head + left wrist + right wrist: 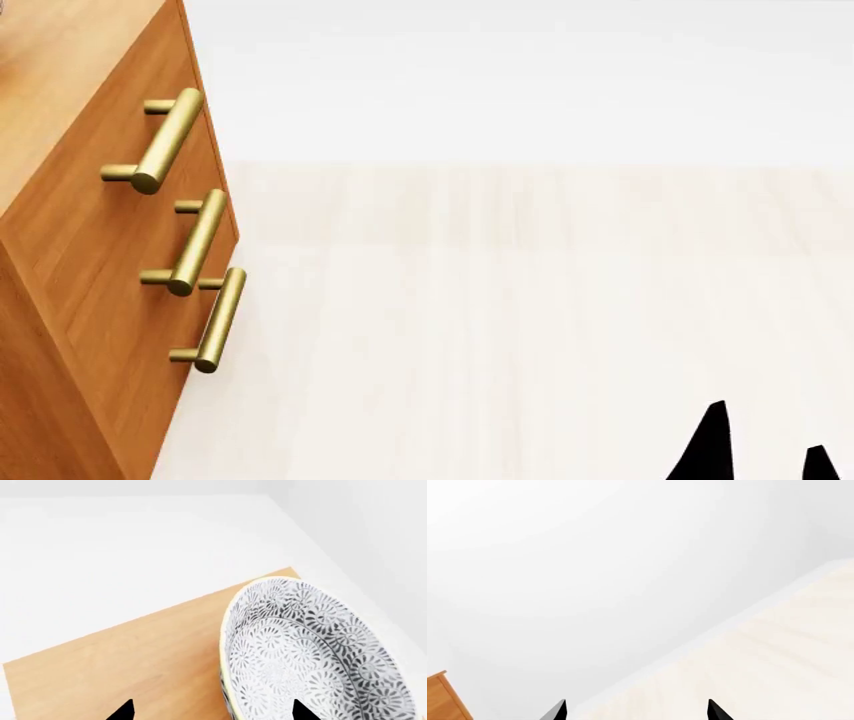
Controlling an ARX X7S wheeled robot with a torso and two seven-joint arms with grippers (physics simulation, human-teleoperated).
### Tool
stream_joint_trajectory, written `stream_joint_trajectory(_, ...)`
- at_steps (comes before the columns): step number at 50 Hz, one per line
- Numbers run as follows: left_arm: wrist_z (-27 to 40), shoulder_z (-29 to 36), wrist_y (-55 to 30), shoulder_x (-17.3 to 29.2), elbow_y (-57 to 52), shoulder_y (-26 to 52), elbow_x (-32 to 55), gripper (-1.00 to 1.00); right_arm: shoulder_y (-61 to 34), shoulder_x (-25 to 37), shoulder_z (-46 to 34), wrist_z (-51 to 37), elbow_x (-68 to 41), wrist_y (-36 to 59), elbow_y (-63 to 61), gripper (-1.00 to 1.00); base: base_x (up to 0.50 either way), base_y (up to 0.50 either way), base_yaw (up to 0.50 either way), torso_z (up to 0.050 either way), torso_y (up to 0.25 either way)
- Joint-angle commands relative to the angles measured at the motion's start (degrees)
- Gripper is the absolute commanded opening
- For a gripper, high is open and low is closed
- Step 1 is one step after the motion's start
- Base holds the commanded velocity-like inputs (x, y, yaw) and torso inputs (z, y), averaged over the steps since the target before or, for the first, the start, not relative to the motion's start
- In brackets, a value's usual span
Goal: Put the bowl on top of the cabinet.
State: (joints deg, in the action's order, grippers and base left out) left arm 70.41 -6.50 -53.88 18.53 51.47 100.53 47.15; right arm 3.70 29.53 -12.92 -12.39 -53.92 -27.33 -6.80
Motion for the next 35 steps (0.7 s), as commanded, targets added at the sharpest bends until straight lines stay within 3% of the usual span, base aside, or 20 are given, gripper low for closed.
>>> stream_joint_trajectory(1,2.3,1.2,-3.0,-0.7,-3.8,1.2,-0.1,1.00,0.3,0.1,0.0,0.1,0.0,-0.1,-0.5,1.00,0.00,0.00,0.00,0.000,0.000)
stream_joint_trajectory(14,4.6,5.2,-9.3,-1.8,-13.0,0.6,-0.1,1.00,0.7,0.1,-0.1,0.2,0.4,-0.1,-1.1,1.00,0.00,0.00,0.00,0.000,0.000)
stream_joint_trajectory(35,0.1,16.3,-13.9,-4.5,-18.1,1.6,-2.7,1.00,0.6,-0.1,-0.7,0.2,1.0,0.4,-1.4,1.00,0.00,0.00,0.00,0.000,0.000)
